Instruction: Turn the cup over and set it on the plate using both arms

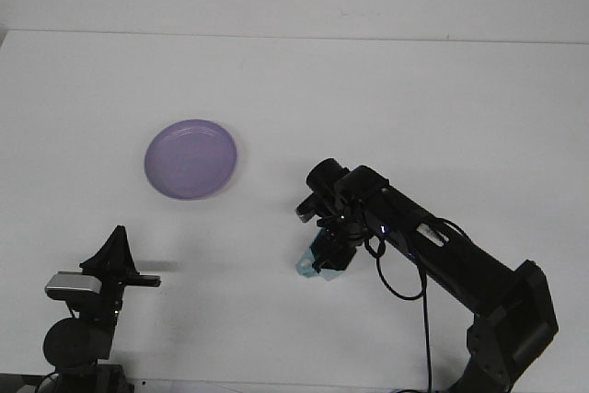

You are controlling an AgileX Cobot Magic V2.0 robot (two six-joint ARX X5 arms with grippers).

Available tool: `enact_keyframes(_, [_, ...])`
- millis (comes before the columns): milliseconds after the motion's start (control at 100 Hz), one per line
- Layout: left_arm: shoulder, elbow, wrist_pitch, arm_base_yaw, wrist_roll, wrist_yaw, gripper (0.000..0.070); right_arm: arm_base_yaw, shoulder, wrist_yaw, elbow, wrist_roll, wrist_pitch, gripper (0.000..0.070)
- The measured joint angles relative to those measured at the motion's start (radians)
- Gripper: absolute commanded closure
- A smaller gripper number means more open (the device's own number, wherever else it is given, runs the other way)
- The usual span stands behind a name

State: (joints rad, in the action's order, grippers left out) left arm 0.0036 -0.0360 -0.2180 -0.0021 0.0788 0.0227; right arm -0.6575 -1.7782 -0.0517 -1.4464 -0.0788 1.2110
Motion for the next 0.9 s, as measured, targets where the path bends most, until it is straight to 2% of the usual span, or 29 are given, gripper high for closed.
enact_keyframes(150, [0.0,0.0,-0.004,0.0,0.07,0.019,0.0688,0.019,0.045,-0.011,-0.027,-0.003,0.021,0.0321])
enact_keyframes(340, [0.003,-0.042,0.008,0.0,0.173,0.121,0.0687,0.07,0.255,-0.027,-0.043,-0.001,-0.013,0.0322])
enact_keyframes(480, [0.045,-0.142,0.096,0.0,0.209,0.189,0.0687,0.124,0.428,-0.073,-0.009,0.015,-0.177,0.0323])
enact_keyframes(570, [0.107,-0.221,0.169,-0.006,0.218,0.22,0.0687,0.147,0.562,-0.065,0.087,0.043,-0.33,0.0323])
enact_keyframes(700, [0.246,-0.367,0.27,-0.027,0.224,0.275,0.0687,0.172,0.764,-0.012,0.286,0.069,-0.543,0.0323])
enact_keyframes(900, [0.533,-0.604,0.378,-0.111,0.224,0.389,0.0687,0.206,1.051,0.075,0.62,0.095,-0.715,0.0324])
